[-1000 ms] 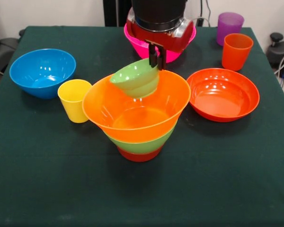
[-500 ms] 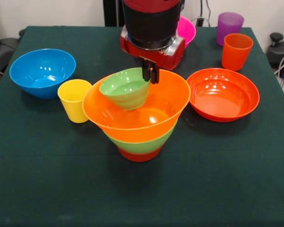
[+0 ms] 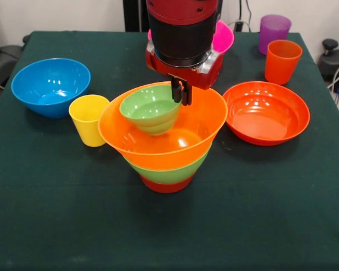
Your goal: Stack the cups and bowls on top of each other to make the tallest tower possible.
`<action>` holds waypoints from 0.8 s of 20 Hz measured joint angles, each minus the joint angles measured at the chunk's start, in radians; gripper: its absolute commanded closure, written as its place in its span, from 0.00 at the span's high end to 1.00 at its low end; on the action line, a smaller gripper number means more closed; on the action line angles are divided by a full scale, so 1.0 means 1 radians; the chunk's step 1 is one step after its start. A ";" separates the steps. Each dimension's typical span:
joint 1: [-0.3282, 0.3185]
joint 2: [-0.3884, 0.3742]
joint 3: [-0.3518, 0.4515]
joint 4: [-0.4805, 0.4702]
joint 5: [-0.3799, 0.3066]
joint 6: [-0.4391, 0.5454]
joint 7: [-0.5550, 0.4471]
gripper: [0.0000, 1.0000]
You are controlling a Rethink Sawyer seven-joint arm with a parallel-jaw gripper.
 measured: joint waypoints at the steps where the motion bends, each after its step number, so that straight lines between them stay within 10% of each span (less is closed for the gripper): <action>1: 0.001 -0.001 0.000 0.001 0.001 -0.005 0.000 0.00; 16: 0.031 0.001 -0.010 0.005 0.040 -0.039 0.000 0.00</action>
